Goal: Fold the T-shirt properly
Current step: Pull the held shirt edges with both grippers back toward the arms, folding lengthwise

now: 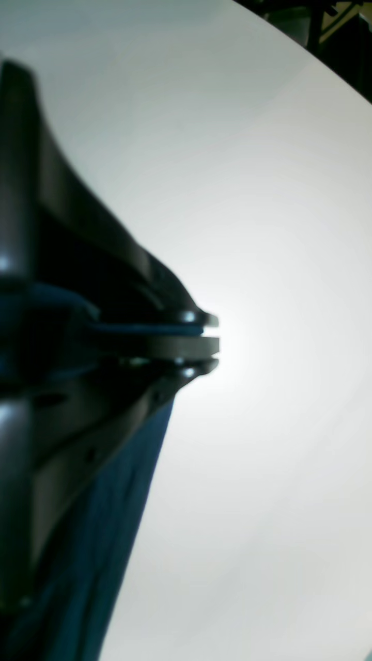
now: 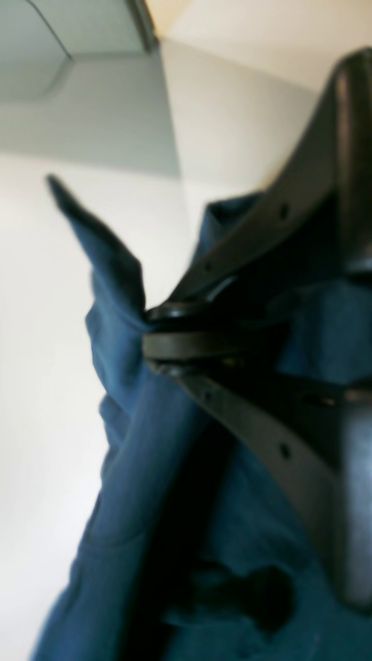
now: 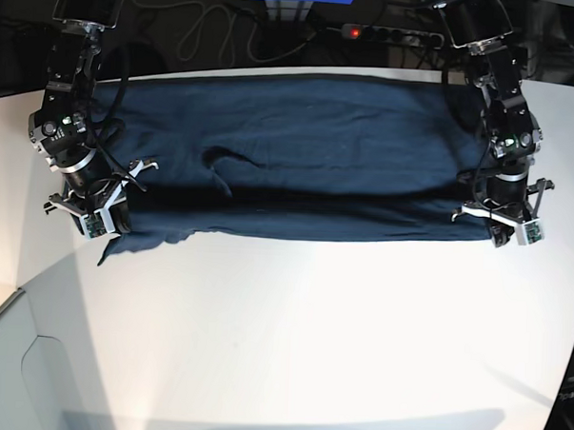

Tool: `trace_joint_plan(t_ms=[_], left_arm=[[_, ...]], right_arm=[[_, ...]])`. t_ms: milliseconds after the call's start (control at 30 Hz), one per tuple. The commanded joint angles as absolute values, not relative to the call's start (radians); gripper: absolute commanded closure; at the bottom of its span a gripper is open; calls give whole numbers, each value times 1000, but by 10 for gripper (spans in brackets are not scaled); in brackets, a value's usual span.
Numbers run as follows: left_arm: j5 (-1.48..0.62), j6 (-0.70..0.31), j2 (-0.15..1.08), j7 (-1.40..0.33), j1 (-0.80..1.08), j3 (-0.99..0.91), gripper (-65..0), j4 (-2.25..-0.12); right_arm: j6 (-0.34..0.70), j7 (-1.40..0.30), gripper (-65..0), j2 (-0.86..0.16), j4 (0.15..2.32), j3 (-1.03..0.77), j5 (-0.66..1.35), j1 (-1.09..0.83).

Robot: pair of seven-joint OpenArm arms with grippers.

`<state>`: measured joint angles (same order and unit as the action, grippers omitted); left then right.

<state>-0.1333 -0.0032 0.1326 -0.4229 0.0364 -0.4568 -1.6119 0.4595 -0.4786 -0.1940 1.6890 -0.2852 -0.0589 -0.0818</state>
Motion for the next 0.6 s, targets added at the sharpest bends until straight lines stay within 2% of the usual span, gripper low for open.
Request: trace_joint_plan(t_ms=[0, 167, 567], left_arm=[[-136, -1, 140, -392, 24, -461, 0, -1632], [-136, -1, 140, -392, 38, -461, 0, -1632], [-200, -1, 148, -392, 134, -461, 0, -1695]], right_arm=[[464, -432, 0, -205, 1709, -289, -48, -76], [464, -348, 0, -205, 1702, -289, -48, -127], [464, -337, 0, -205, 1701, -289, -50, -203]])
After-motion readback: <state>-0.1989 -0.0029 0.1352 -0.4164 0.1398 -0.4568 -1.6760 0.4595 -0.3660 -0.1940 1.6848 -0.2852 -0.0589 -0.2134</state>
